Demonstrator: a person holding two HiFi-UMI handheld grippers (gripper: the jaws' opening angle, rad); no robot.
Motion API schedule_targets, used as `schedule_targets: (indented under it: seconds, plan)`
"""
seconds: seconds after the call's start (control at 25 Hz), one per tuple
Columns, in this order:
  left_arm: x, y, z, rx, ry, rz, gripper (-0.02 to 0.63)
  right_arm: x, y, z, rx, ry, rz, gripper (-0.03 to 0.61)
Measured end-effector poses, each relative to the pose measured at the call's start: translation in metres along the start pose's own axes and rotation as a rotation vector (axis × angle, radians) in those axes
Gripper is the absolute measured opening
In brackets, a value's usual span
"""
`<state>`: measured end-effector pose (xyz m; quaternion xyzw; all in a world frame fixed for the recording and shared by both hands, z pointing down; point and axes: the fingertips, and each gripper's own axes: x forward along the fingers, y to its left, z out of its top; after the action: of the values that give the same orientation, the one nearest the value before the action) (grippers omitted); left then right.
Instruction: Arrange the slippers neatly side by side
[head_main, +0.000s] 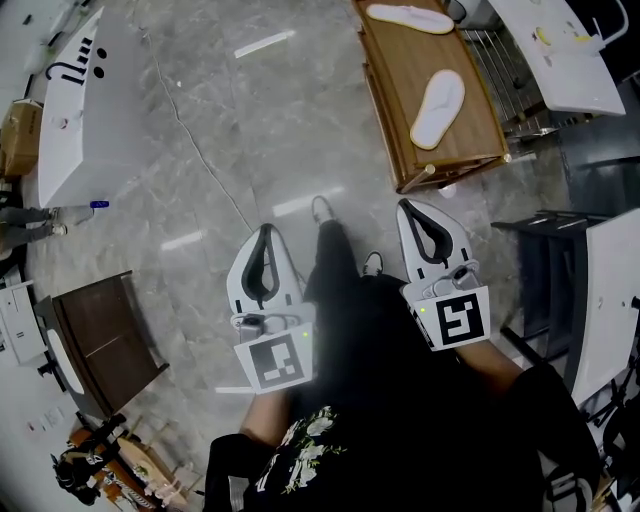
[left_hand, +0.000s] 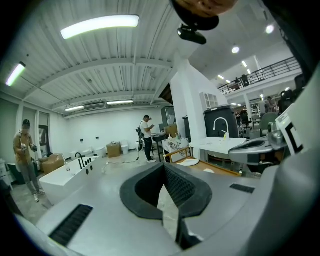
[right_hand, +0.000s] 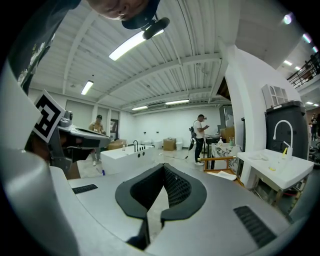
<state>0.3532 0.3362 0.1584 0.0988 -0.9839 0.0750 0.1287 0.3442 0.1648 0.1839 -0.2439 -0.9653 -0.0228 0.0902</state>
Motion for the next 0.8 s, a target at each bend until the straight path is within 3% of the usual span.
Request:
schedule_targets:
  seconds: [0.44, 0.8]
  plan:
    - [0.050, 0.025, -0.004, 0.005, 0.052, -0.005, 0.002, 0.068, -0.018, 0.007, 0.000, 0.024, -0.001, -0.002]
    - [0.095, 0.074, -0.001, -0.040, 0.062, 0.000, 0.002, 0.136, -0.020, 0.021, -0.007, 0.038, -0.006, -0.002]
